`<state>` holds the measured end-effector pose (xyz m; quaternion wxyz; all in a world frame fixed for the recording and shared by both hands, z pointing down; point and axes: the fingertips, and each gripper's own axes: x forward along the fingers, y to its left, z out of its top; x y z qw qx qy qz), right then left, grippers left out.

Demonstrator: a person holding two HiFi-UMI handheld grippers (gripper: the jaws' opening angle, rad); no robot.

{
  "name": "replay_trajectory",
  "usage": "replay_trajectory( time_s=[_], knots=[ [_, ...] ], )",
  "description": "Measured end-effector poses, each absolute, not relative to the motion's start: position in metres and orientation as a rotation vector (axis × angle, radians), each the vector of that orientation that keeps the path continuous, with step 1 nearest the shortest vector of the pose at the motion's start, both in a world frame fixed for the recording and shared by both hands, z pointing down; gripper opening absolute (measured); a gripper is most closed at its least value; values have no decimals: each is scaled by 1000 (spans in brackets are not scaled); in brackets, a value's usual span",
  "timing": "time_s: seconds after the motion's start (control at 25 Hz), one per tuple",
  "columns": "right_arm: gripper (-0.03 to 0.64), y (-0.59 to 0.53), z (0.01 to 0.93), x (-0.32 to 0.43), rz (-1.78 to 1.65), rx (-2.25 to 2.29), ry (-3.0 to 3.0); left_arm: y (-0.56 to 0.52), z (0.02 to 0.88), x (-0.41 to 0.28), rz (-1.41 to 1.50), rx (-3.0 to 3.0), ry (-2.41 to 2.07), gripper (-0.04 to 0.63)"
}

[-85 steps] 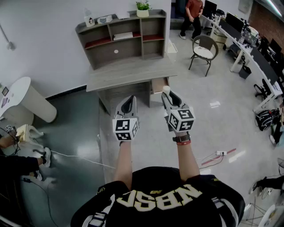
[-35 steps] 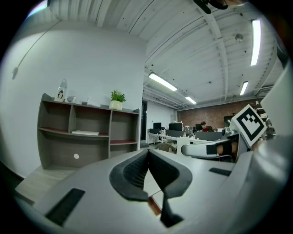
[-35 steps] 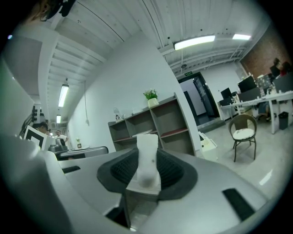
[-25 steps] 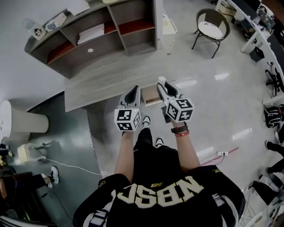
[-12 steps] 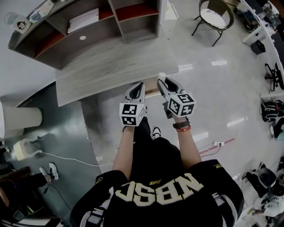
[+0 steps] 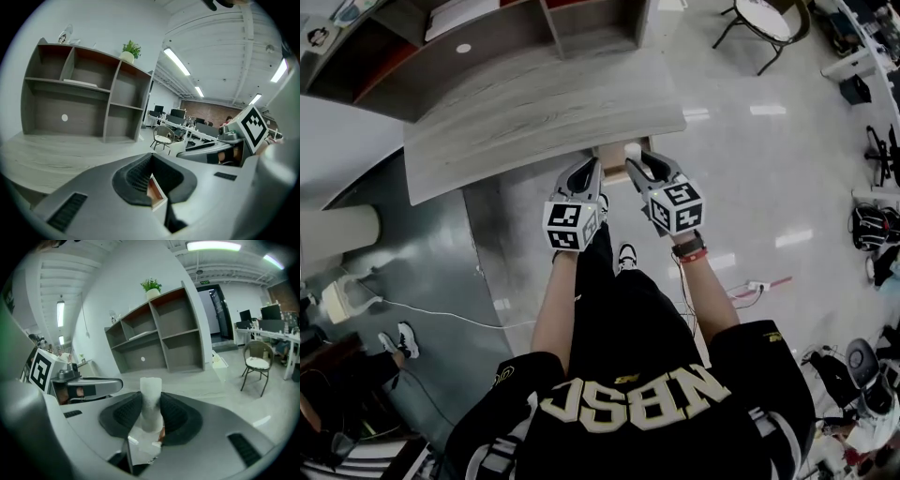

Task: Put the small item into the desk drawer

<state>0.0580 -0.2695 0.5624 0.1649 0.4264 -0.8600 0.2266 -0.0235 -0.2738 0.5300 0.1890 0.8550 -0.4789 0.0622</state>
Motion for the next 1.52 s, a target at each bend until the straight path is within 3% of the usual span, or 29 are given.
replay_trajectory(
  time_s=[0.68,1.52],
  knots=[
    [137,-274,652,32,296,808,-2328,-273,608,-32,221,2336,-1289,12],
    [137,-303,815,39,105,541,-2074,-291,711,-28,262,2241,-1218,12]
  ],
)
